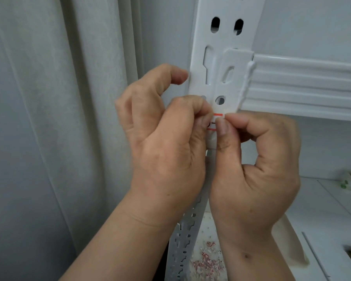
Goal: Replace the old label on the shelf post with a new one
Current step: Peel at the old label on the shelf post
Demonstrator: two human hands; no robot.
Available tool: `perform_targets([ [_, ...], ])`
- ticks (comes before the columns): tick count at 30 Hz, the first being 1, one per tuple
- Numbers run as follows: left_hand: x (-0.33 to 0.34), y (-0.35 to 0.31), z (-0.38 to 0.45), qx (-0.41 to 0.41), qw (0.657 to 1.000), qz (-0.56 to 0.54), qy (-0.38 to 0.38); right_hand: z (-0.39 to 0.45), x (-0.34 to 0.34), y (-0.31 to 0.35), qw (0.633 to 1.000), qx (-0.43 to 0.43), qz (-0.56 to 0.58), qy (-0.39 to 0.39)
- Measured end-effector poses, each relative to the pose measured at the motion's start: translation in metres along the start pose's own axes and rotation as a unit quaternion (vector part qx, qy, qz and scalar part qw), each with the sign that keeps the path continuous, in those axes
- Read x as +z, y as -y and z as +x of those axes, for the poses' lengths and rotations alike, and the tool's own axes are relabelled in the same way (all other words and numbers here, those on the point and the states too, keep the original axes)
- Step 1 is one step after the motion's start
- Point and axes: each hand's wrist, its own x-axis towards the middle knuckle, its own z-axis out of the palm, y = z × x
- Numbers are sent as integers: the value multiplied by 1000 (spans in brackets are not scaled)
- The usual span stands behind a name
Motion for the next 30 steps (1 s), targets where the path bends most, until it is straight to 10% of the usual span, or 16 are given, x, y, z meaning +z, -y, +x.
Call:
perform_targets([
  [8,3,-2,4,42,998,34,-45,-1,-3,3,999,39,6,28],
  [17,-11,7,0,-140,986,-37,-79,-7,-10,8,992,107,50,51],
  [30,-5,-6,2,8,1000,-7,-5,-6,-13,9,992,102,57,46],
])
